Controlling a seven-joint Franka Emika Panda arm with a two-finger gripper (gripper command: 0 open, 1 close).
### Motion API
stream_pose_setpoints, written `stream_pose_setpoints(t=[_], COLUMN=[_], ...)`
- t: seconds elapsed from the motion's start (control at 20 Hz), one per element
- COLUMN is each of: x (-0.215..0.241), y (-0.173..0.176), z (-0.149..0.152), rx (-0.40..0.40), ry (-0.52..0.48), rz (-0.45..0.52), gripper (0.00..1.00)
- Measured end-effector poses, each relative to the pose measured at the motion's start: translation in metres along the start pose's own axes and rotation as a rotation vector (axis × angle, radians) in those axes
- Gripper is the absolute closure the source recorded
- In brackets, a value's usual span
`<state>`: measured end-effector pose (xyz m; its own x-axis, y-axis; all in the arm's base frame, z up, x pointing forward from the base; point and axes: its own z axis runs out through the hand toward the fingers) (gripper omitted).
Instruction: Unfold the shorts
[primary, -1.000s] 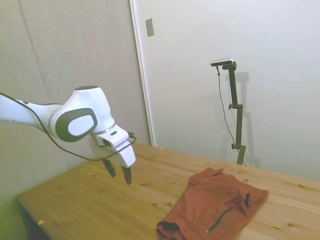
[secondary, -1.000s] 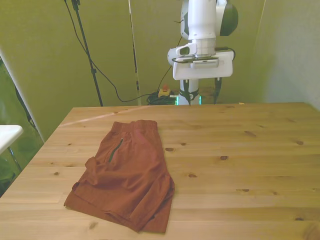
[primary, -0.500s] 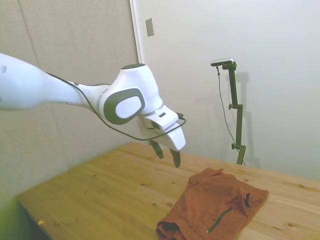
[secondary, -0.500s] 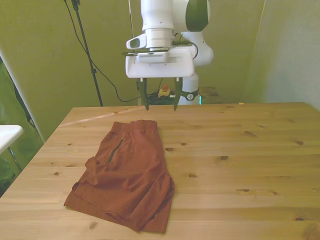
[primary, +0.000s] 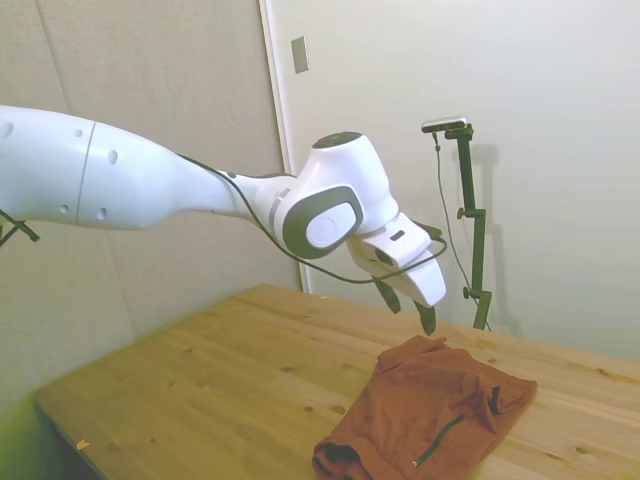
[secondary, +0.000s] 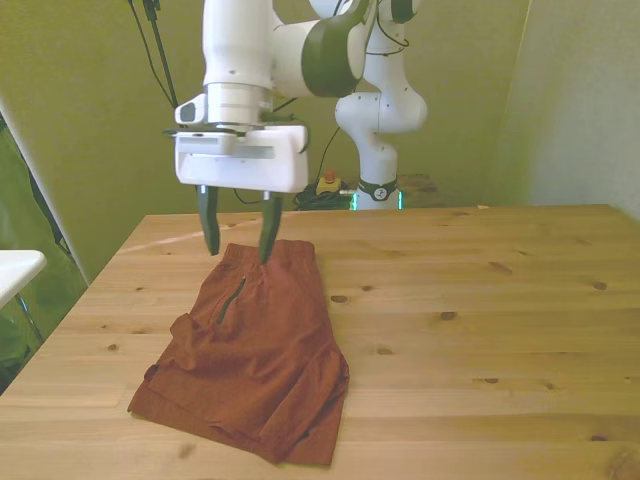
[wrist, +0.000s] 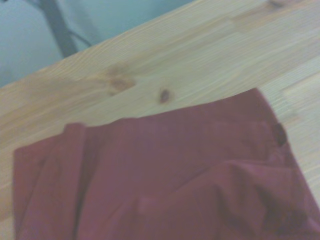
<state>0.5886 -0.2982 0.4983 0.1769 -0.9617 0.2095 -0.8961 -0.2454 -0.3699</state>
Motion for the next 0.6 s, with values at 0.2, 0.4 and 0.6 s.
stream_pose_setpoints(t=[0.2,0.4,0.6], x=[0.044,0.066,0.073], y=[0.009,0.015,0.019], z=[0.028,0.064,0.093], rx=[0.001,-0.02,-0.035], ry=[0.019,0.025,0.016], rz=[0.097,0.151,0.187], gripper=[0.0,0.0,0.0])
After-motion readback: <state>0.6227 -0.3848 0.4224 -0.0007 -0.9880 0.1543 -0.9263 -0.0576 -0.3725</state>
